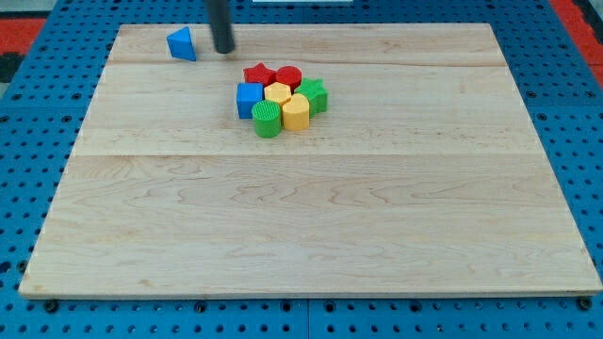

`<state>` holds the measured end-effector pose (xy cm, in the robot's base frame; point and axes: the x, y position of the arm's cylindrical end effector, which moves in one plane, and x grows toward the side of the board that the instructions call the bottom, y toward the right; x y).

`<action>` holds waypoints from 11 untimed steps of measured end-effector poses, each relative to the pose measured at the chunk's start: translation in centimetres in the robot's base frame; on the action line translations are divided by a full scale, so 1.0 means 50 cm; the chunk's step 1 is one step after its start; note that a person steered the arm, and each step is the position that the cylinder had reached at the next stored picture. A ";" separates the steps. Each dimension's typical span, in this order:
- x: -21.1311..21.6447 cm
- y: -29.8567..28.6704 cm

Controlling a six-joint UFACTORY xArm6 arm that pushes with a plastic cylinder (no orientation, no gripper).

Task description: Separate the yellow hexagon from the group of blocks

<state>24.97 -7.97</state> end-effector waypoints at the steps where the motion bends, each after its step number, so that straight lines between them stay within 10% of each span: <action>1: 0.044 0.195; 3: 0.299 0.305; 5: 0.098 0.196; 8: 0.272 0.041; 11: 0.482 0.188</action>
